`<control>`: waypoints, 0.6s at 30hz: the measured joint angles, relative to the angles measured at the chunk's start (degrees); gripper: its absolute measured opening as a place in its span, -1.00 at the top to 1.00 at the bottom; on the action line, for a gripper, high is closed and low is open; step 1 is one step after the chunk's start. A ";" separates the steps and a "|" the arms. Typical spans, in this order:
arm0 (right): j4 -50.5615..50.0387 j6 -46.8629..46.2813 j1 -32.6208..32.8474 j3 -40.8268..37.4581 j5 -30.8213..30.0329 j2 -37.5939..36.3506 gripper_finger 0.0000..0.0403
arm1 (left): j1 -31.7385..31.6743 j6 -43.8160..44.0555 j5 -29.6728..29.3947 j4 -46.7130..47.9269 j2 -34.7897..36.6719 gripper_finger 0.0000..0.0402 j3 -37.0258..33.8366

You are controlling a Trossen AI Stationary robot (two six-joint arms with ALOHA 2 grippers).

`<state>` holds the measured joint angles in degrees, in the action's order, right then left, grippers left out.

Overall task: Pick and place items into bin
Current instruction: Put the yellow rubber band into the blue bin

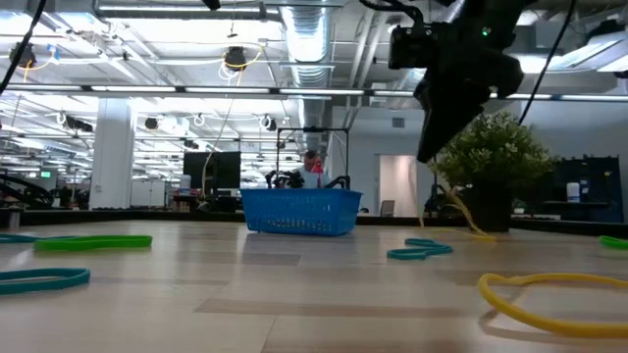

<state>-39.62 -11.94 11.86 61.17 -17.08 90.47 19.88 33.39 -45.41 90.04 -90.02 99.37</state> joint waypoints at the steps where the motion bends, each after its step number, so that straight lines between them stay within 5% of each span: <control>1: 0.11 0.01 0.00 -0.06 -2.37 -0.43 1.00 | -0.06 -0.02 -0.04 -0.08 0.00 0.56 -0.51; 18: 34.61 13.62 -2.41 0.07 -16.37 -3.39 1.00 | -0.15 0.63 -3.16 -0.88 0.17 0.56 -1.42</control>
<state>-5.00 1.68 9.44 61.23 -33.45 87.08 19.73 34.02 -48.57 89.16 -89.84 97.95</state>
